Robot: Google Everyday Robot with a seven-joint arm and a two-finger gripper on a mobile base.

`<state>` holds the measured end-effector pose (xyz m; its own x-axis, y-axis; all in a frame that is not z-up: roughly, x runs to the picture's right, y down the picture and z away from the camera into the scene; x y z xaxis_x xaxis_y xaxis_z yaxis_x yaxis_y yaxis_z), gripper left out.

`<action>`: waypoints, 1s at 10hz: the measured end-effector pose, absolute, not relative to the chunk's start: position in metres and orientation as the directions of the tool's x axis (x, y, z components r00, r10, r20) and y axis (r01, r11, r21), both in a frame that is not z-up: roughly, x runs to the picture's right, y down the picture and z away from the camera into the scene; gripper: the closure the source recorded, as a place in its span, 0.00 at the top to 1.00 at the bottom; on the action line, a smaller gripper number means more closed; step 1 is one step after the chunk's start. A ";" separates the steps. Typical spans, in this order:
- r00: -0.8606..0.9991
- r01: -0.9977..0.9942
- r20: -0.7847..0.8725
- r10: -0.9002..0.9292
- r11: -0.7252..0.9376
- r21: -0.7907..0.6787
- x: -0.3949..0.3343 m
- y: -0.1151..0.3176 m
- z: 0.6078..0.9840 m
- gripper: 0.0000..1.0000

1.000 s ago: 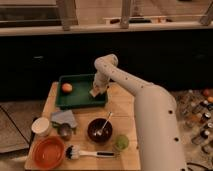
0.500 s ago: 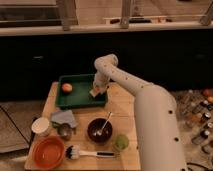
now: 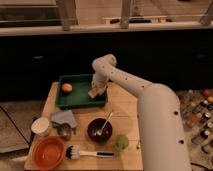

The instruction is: Wipe tray with eraser

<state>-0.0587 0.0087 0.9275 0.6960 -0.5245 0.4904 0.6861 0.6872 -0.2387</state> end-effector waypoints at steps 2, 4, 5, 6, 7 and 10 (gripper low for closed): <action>0.660 0.718 0.496 -0.565 0.669 -0.193 -0.096 0.005 0.905 0.36; 0.641 0.732 0.500 -0.582 0.660 -0.170 -0.107 0.006 0.897 0.17; 0.635 0.737 0.500 -0.589 0.656 -0.163 -0.106 0.006 0.896 0.08; 0.630 0.740 0.505 -0.590 0.654 -0.158 -0.104 0.006 0.895 0.01; 0.627 0.742 0.511 -0.589 0.652 -0.159 -0.103 0.007 0.896 0.00; 0.619 0.749 0.523 -0.585 0.641 -0.169 -0.103 0.008 0.900 0.20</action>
